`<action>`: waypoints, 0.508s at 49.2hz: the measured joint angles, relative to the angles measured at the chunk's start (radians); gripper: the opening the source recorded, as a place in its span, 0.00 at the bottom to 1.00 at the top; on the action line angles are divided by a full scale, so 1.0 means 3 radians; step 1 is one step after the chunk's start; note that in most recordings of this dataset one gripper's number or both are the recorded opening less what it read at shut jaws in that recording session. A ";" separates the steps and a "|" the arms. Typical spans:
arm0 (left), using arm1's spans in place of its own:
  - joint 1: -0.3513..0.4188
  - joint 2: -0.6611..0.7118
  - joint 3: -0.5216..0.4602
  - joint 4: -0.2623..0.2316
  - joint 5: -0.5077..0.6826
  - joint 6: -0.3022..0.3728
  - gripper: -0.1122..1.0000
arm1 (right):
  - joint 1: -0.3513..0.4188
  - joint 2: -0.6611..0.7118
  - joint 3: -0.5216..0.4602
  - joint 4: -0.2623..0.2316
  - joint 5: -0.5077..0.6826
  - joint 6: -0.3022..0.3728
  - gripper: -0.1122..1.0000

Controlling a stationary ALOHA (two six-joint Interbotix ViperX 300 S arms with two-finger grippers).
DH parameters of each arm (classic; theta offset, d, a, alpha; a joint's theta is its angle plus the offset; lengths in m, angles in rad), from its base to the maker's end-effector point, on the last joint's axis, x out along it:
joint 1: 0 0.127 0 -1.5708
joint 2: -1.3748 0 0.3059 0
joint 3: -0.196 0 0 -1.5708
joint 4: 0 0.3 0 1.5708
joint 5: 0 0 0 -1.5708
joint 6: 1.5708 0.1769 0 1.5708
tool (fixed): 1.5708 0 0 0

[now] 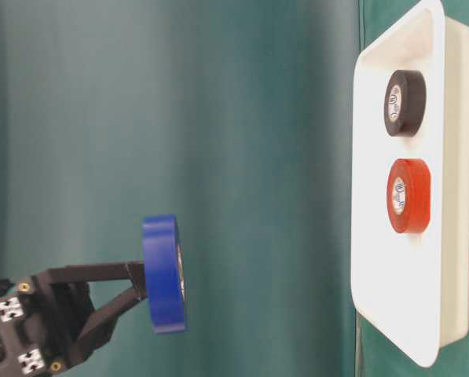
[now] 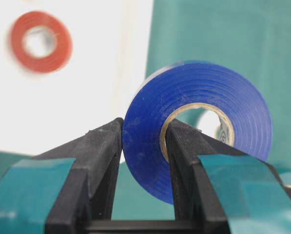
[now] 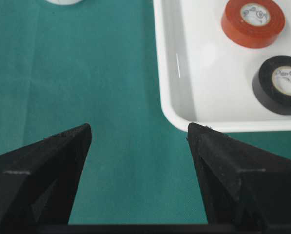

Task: Pick up the tape from a random location and place it into the white case.
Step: 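Lift the blue tape roll and carry it to the tray's left end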

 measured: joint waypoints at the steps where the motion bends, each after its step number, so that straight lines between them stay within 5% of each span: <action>1: 0.0046 -0.0010 0.0010 0.0000 0.0000 0.0000 0.30 | 0.0000 0.0000 -0.0010 0.0000 0.0000 0.0000 0.78; 25: 0.0787 -0.0020 0.0056 0.0000 -0.0097 0.0000 0.30 | 0.0000 0.0000 -0.0010 -0.0010 0.0005 0.0000 0.78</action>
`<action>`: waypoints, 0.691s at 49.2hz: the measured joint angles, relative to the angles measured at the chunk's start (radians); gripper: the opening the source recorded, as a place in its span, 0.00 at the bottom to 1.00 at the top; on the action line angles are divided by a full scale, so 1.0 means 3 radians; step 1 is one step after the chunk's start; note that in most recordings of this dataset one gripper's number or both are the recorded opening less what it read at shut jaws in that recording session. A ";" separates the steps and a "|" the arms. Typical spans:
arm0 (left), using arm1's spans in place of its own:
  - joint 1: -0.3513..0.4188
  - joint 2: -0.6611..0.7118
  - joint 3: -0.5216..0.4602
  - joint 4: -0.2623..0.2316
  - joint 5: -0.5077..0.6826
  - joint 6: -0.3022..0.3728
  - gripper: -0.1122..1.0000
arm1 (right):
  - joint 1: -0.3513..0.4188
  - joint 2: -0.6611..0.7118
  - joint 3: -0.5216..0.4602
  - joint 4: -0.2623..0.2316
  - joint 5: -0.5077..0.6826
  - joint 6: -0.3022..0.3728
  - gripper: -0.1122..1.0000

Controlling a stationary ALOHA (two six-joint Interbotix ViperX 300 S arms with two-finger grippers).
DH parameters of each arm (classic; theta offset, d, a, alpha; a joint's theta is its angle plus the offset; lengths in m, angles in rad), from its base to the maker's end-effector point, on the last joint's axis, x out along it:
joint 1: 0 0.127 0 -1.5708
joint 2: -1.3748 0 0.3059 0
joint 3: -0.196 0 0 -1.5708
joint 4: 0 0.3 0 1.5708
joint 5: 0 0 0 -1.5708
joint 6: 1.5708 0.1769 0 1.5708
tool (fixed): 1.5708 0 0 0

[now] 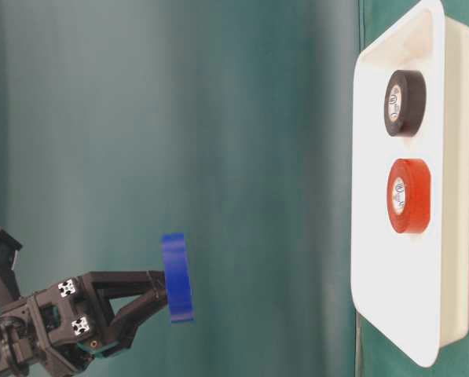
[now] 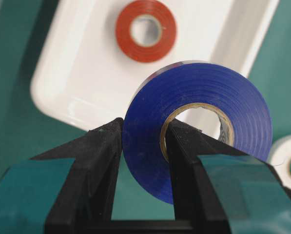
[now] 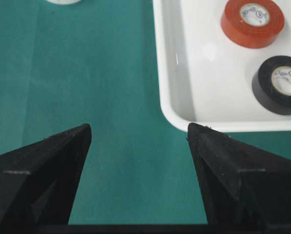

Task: Pick up the tape from a random location and place it into the white case.
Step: 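Lift the blue tape roll and carry it to the tray's left end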

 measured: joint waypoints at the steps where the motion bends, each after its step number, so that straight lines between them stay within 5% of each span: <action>1: 0.0010 0.0005 0.0000 0.0000 0.0000 0.0000 0.30 | 0.0000 0.0000 0.0010 0.0000 0.0000 0.0000 0.78; 34: 0.0102 0.0066 0.0010 0.0005 -0.0056 0.0000 0.30 | 0.0000 0.0000 0.0000 -0.0010 0.0010 0.0000 0.78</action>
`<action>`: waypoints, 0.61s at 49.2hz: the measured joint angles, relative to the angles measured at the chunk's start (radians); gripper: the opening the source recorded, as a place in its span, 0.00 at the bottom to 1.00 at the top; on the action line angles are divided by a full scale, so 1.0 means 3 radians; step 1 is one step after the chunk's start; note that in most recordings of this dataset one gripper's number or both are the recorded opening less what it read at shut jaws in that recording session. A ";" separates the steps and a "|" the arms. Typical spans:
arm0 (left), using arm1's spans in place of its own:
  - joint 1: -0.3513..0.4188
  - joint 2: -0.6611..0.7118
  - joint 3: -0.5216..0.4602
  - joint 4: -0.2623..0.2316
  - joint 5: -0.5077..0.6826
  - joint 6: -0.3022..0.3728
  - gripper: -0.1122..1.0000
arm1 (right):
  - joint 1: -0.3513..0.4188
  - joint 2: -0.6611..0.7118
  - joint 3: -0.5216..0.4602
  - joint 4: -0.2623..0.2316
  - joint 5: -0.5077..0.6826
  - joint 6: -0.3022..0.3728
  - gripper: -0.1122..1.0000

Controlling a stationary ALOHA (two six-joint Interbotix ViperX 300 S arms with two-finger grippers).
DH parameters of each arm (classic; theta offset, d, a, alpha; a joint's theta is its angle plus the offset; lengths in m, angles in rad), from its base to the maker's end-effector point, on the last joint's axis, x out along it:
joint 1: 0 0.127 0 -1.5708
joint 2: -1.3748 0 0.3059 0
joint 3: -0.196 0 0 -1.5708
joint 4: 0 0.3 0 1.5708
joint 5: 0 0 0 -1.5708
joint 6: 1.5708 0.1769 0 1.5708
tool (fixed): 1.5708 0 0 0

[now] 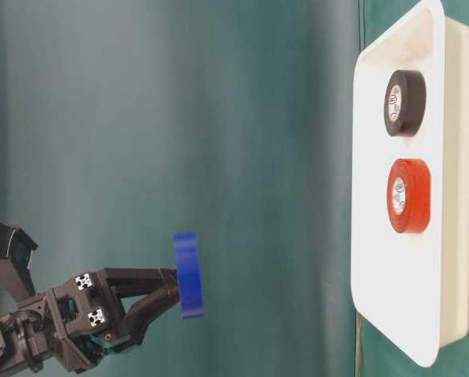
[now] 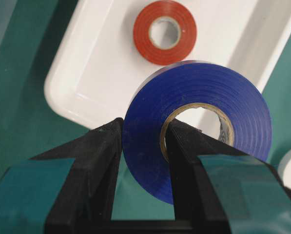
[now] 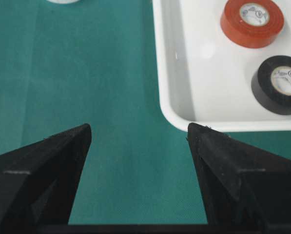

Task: Pick up the tape from a random location and place it into the white case.
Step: 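Lift the blue tape roll and carry it to the tray's left end, then lower the blue tape roll into the tray and open the left gripper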

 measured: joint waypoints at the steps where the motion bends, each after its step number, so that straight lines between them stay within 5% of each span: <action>1: 0.0000 0.0000 0.0000 0.0000 0.0000 0.0000 0.30 | -0.0005 0.0000 0.0000 0.0000 0.0000 0.0000 0.78; 30: 0.0000 0.0000 0.0046 -0.0005 0.0000 0.0000 0.30 | 0.0000 0.0000 -0.0005 0.0000 0.0015 0.0000 0.78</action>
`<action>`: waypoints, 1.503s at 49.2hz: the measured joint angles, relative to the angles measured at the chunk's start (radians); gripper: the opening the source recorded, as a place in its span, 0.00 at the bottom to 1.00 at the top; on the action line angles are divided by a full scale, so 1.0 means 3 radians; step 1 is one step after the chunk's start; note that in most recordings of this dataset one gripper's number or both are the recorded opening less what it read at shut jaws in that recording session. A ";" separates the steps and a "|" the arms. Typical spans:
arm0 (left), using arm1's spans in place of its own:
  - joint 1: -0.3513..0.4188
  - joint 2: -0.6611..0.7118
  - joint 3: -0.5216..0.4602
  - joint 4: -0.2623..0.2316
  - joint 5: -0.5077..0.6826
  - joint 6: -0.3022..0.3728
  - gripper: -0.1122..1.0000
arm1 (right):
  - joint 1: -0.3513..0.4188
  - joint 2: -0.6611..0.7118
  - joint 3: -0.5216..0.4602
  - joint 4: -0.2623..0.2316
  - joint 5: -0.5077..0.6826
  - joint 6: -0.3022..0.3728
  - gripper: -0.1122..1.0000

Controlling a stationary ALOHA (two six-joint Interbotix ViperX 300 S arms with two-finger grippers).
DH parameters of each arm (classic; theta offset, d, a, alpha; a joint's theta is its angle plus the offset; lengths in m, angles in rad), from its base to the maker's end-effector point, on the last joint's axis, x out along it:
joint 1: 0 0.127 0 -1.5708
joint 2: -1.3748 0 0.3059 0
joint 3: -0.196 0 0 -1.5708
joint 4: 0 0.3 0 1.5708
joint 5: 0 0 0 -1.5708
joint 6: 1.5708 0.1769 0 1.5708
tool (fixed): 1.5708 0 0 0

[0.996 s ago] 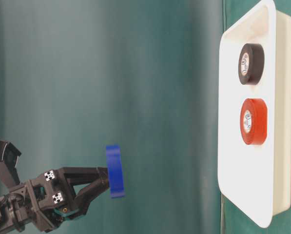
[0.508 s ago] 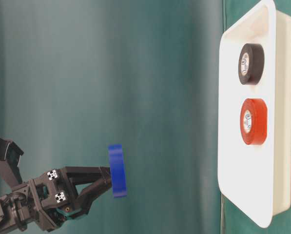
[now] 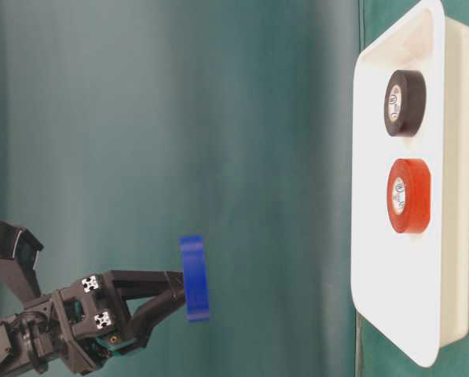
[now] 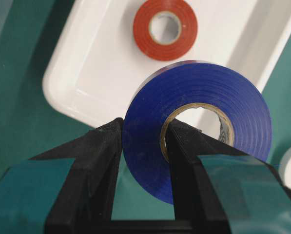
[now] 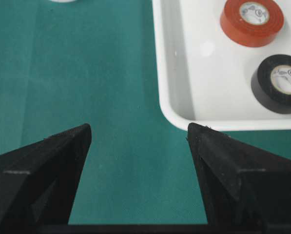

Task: Pick up the tape from a random location and place it into the white case.
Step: 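Lower the blue tape roll into the tray and open the left gripper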

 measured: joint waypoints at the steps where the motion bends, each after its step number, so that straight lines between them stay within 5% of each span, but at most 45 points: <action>1: 0.0000 0.0000 0.0010 0.0000 -0.0005 0.0000 0.30 | -0.0005 0.0000 0.0000 0.0000 0.0000 0.0000 0.78; 45: 0.0225 0.0670 0.0905 -0.0005 -0.1447 -0.0031 0.30 | 0.0000 0.0000 -0.0015 -0.0036 0.0005 0.0000 0.78; 74: 0.0276 0.0900 0.0951 -0.0010 -0.1616 0.0000 0.30 | 0.0000 0.0000 -0.0015 -0.0046 0.0005 0.0000 0.78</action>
